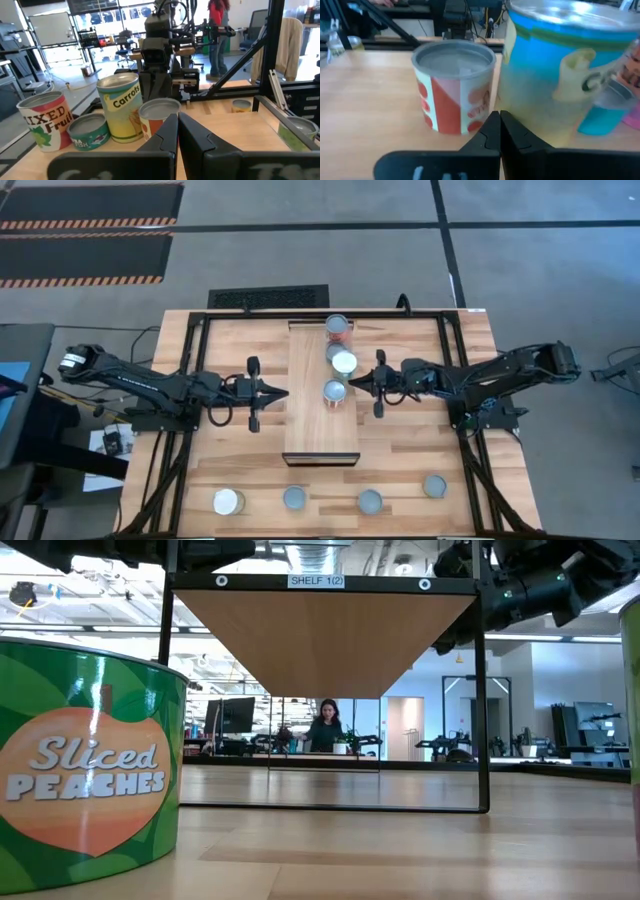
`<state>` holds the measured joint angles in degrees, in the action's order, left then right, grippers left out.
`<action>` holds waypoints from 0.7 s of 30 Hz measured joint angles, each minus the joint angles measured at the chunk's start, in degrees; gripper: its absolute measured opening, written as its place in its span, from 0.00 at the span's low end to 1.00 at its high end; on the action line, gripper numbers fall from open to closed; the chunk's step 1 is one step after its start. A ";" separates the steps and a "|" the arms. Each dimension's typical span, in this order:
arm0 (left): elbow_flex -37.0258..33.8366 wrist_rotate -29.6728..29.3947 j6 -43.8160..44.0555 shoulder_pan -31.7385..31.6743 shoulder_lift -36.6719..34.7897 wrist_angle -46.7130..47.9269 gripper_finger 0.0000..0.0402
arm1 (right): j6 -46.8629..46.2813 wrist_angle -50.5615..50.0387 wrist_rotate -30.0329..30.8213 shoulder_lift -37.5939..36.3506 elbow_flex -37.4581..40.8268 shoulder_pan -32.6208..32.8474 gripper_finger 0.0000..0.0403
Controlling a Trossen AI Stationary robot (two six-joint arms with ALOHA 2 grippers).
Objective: Pick and place cans onto a shelf
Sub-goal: Adjust the big blue can on the shelf
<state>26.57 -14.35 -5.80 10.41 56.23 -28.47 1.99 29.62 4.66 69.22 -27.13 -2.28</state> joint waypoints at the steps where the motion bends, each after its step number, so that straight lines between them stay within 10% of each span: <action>1: 0.00 0.00 0.01 0.00 0.00 0.42 0.00 | 0.39 -1.15 -0.06 -0.65 0.01 0.00 0.03; 21: 0.00 -0.02 0.47 -1.12 0.02 2.17 0.00 | -0.23 -0.40 5.52 -0.31 0.08 -2.01 0.03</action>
<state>26.57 -14.37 -5.33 9.29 56.25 -26.30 1.76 29.22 10.17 68.91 -27.05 -4.29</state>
